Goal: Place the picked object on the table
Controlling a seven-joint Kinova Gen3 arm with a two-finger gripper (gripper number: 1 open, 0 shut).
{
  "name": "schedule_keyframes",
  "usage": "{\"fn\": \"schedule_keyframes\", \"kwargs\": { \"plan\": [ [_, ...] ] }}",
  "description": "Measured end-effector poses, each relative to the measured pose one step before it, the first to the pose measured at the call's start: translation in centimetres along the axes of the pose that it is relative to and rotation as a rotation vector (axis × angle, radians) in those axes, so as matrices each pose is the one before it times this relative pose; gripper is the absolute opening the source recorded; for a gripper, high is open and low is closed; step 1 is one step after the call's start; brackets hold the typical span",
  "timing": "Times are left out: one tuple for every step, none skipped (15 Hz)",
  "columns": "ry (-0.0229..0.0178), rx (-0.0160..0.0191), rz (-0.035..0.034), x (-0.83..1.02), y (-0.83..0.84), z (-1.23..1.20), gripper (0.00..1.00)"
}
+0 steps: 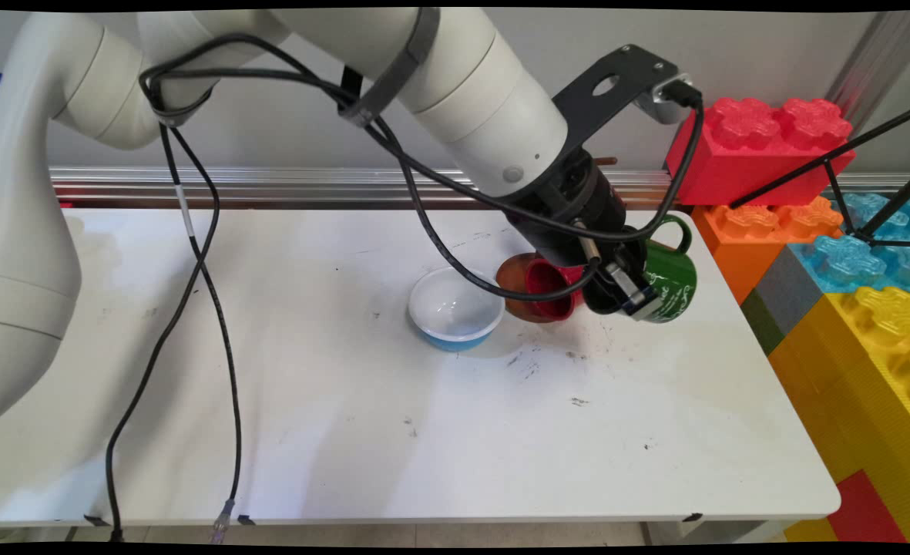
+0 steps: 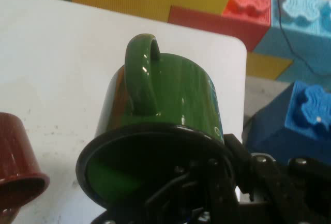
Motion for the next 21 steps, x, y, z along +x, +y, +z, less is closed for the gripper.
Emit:
{"fn": "schedule_keyframes", "kwargs": {
  "plan": [
    [-0.02074, 0.00235, 0.0132, 0.195, 0.044, -0.142, 0.0],
    [-0.01478, 0.00188, 0.00887, 0.095, 0.04, -0.09, 0.0],
    [-0.02196, 0.00282, 0.01192, 0.11, 0.064, -0.131, 0.0],
    [-0.02598, 0.00206, 0.01433, 0.09, 0.122, -0.112, 0.0],
    [-0.02593, 0.00179, 0.01464, 0.029, 0.156, -0.077, 0.0],
    [-0.02075, 0.00177, 0.01218, -0.003, 0.138, -0.043, 0.0],
    [-0.01412, 0.00127, 0.0087, -0.007, 0.099, 0.013, 0.0],
    [-0.02017, 0.00224, 0.01238, -0.01, 0.132, 0.048, 0.0],
    [-0.01348, 0.00231, 0.00829, -0.011, 0.087, 0.062, 0.0],
    [-0.01624, 0.00267, 0.00975, -0.002, 0.1, 0.105, 0.0],
    [-0.01638, 0.00303, 0.0096, -0.029, 0.107, 0.153, 0.0],
    [-0.01889, 0.00383, 0.01004, -0.051, 0.114, 0.208, 0.0],
    [-0.01216, 0.00291, 0.00626, -0.027, 0.071, 0.171, 0.0],
    [-0.01784, 0.00426, 0.00919, -0.044, 0.1, 0.282, 0.0],
    [-0.0118, 0.00356, 0.00546, -0.058, 0.061, 0.203, 0.0],
    [-0.0167, 0.00468, 0.00708, -0.096, 0.067, 0.32, 0.0],
    [-0.01107, 0.00351, 0.00417, -0.08, 0.035, 0.233, 0.0],
    [-0.01596, 0.00512, 0.00551, -0.128, 0.049, 0.343, 0.0],
    [-0.0188, 0.00618, 0.00533, -0.167, 0.045, 0.426, 0.0],
    [-0.01864, 0.0066, 0.00378, -0.2, 0.025, 0.405, 0.0],
    [-0.01557, 0.00547, 0.00238, -0.181, 0.026, 0.329, 0.0]
  ]
}}
